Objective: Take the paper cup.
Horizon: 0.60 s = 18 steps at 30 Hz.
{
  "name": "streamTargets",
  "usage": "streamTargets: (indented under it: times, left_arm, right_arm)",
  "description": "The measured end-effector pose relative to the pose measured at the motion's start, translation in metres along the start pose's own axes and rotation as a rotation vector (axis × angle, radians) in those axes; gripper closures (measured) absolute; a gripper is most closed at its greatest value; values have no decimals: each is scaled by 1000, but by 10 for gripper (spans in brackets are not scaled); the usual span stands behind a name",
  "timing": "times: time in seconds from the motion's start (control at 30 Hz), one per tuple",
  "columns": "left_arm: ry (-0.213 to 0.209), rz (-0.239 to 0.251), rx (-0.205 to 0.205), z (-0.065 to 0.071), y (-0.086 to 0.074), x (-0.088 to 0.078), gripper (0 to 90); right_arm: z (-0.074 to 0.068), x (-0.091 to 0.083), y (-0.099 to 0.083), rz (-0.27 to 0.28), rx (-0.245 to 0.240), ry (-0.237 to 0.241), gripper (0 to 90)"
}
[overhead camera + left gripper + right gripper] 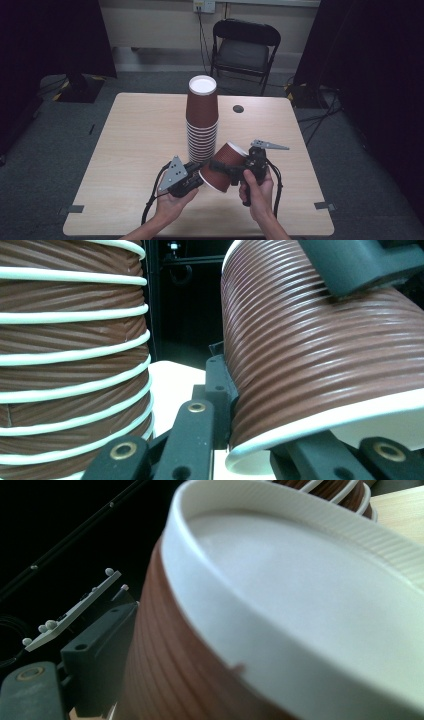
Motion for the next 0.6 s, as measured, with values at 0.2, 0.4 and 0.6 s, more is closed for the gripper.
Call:
streamTargets:
  times: [0.2, 0.4, 0.6]
  left_arm:
    - [0, 2, 8, 0, 1, -2, 837]
    - [-2, 11, 3, 0, 2, -4, 840]
    - [-9, 7, -8, -1, 3, -6, 840]
  right_arm:
    - [-1, -1, 1, 4, -7, 13, 89]
    - [-2, -1, 3, 5, -6, 16, 92]
    - [-3, -7, 9, 43, -15, -1, 104]
Point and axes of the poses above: each handheld gripper's, and its own axes: x roughly forward along the jaws, y roughly out of its top, z roughly to its right, the point moved 3 cm from there along x, roughly forward along the jaws
